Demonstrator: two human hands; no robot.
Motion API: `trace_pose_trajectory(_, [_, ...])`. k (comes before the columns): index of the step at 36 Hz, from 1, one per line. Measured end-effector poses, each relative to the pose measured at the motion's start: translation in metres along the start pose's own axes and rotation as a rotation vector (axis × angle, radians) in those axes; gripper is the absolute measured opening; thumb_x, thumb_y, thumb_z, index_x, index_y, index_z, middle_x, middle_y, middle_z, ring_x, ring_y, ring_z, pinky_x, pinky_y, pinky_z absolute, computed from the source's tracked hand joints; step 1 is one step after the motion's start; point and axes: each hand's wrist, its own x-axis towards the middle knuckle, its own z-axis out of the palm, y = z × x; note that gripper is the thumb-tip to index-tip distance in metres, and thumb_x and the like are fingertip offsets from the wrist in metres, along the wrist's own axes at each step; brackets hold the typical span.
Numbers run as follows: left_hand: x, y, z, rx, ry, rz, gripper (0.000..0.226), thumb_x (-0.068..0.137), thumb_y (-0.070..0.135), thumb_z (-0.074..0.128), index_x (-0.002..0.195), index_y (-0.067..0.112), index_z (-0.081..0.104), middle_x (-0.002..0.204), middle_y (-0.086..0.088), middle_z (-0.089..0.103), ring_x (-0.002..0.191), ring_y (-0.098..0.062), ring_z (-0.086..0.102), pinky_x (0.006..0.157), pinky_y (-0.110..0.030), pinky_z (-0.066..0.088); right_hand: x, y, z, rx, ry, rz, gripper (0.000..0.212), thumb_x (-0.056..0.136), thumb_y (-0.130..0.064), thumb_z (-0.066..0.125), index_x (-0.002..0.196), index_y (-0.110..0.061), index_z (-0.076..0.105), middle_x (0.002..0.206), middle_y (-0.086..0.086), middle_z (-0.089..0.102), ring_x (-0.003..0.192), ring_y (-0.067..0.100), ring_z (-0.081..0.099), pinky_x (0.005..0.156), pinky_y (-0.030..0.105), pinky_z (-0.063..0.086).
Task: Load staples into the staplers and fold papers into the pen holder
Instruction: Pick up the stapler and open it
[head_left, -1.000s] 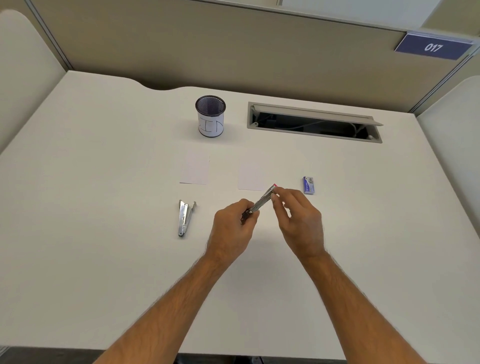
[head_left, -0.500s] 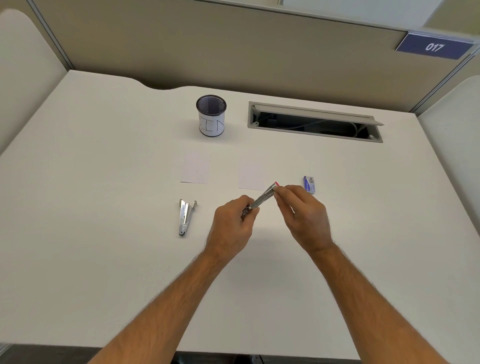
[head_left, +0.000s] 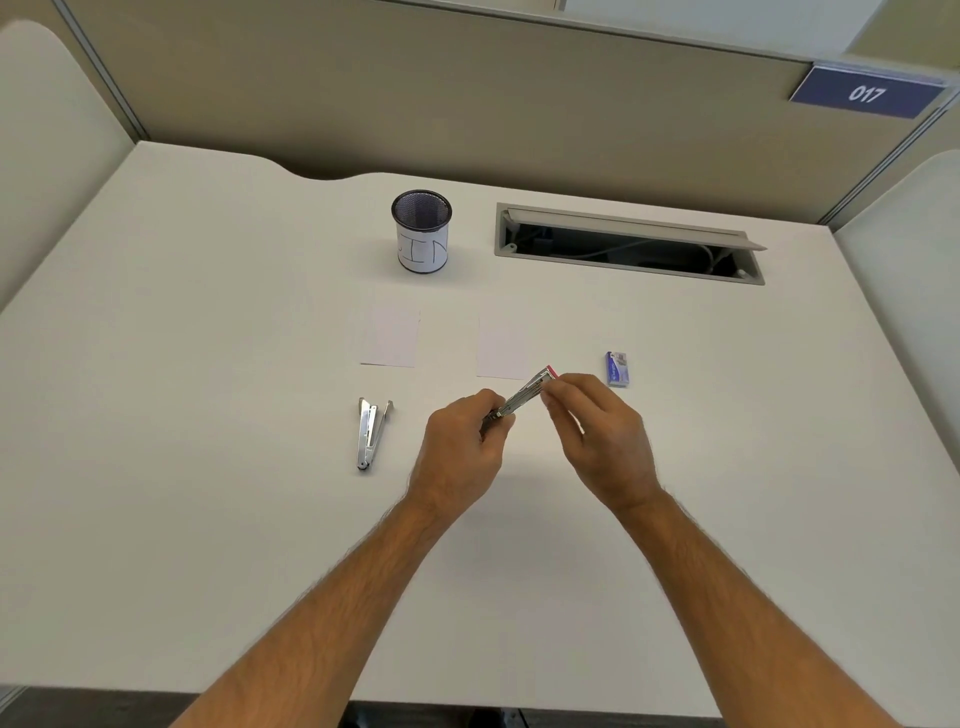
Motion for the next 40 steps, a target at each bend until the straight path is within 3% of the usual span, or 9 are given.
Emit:
trace_pose_trajectory(9, [-0.005, 0.001, 0.001, 0.005, -0.014, 0.008, 0.003, 0.093, 0.014, 0.067, 0.092, 0.011, 0.068, 0.067, 0.005, 0.057, 0.064, -0.019, 0.051, 0.061, -0.032, 0.044, 0.005, 0.004, -0.003, -0.096, 0.042, 0.015, 0.018, 0.102, -0.02, 0.063, 0.105, -0.007, 0.075, 0.099, 0.005, 0.07, 0.081, 0.023, 0.066, 0.059, 0.04, 0.057])
trace_pose_trajectory(16, [-0.003, 0.001, -0.002, -0.012, -0.006, -0.015, 0.005, 0.093, 0.014, 0.068, 0.088, 0.012, 0.067, 0.063, 0.004, 0.054, 0.06, -0.015, 0.044, 0.057, -0.028, 0.038, 0.012, 0.002, -0.014, 0.079, 0.004, 0.007, 0.013, 0.093, -0.015, 0.076, 0.104, -0.009, 0.075, 0.106, 0.001, 0.074, 0.086, 0.016, 0.07, 0.073, 0.032, 0.06])
trace_pose_trajectory(23, [-0.003, -0.001, -0.005, -0.044, -0.035, -0.043, 0.004, 0.092, 0.014, 0.069, 0.089, 0.014, 0.067, 0.062, 0.003, 0.054, 0.058, -0.012, 0.04, 0.056, -0.025, 0.035, 0.016, 0.011, -0.015, 0.16, -0.069, 0.044, 0.011, 0.091, -0.016, 0.078, 0.101, -0.011, 0.073, 0.105, -0.002, 0.074, 0.079, 0.017, 0.071, 0.069, 0.039, 0.058])
trace_pose_trajectory(28, [-0.002, 0.002, -0.006, -0.084, -0.045, -0.063, 0.005, 0.092, 0.014, 0.07, 0.088, 0.013, 0.067, 0.063, -0.006, 0.056, 0.057, -0.012, 0.04, 0.054, -0.023, 0.034, 0.02, 0.007, -0.016, 0.343, -0.094, 0.207, 0.011, 0.087, -0.009, 0.08, 0.097, -0.01, 0.074, 0.099, -0.001, 0.073, 0.087, 0.018, 0.07, 0.077, 0.037, 0.06])
trace_pose_trajectory(32, [-0.001, 0.006, -0.006, -0.085, -0.056, -0.067, 0.006, 0.093, 0.015, 0.069, 0.088, 0.013, 0.066, 0.06, -0.003, 0.053, 0.056, -0.013, 0.038, 0.053, -0.021, 0.032, 0.02, 0.001, -0.016, 0.479, -0.081, 0.391, 0.015, 0.085, -0.008, 0.081, 0.098, -0.011, 0.073, 0.098, -0.004, 0.075, 0.097, 0.016, 0.072, 0.081, 0.035, 0.061])
trace_pose_trajectory(36, [0.001, 0.006, -0.006, -0.066, -0.051, -0.066, 0.006, 0.092, 0.015, 0.069, 0.088, 0.013, 0.066, 0.059, 0.003, 0.049, 0.056, -0.013, 0.038, 0.054, -0.024, 0.033, 0.017, 0.003, -0.014, 0.373, -0.079, 0.317, 0.015, 0.088, -0.012, 0.079, 0.102, -0.011, 0.073, 0.102, -0.005, 0.076, 0.091, 0.014, 0.072, 0.079, 0.04, 0.06])
trace_pose_trajectory(40, [-0.001, 0.004, -0.006, -0.063, -0.053, -0.07, 0.005, 0.092, 0.016, 0.068, 0.088, 0.014, 0.066, 0.058, 0.004, 0.049, 0.055, -0.014, 0.038, 0.055, -0.03, 0.036, 0.015, 0.005, -0.014, 0.167, -0.07, 0.105, 0.012, 0.092, -0.014, 0.076, 0.103, -0.011, 0.073, 0.103, -0.003, 0.075, 0.084, 0.017, 0.071, 0.072, 0.039, 0.059])
